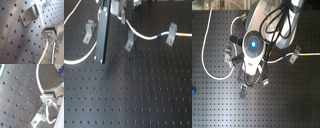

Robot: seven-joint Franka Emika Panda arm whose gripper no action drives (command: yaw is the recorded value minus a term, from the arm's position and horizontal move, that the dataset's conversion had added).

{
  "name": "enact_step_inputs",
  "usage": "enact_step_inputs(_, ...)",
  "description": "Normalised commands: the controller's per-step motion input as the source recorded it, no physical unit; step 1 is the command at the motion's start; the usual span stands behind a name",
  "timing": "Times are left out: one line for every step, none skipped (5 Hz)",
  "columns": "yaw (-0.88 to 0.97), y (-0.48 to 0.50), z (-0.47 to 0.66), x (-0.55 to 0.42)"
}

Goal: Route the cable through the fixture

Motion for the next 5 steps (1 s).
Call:
enact_step_inputs(-0.32,-0.06,0.03,-0.029)
enact_step_inputs(-0.03,0.01,0.33,-0.001)
enact_step_inputs(-0.01,0.082,0.75,-0.132)
enact_step_inputs(0.0,0.021,0.05,-0.064)
enact_step_inputs(0.0,0.003,0.05,0.002)
